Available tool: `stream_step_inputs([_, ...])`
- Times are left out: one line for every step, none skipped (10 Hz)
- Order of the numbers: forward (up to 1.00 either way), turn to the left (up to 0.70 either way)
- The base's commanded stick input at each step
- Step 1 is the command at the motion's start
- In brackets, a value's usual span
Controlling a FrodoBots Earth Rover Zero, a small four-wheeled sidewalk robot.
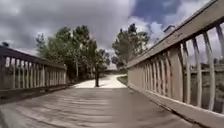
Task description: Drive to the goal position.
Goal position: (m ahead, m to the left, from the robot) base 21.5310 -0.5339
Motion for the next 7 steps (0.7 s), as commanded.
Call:
stream_step_inputs([0.69, 0.01])
stream_step_inputs([0.69, 0.13])
stream_step_inputs([0.69, 0.14])
stream_step_inputs([0.69, 0.04])
stream_step_inputs([0.69, 0.01])
stream_step_inputs([0.69, 0.01])
stream_step_inputs([0.69, 0.01])
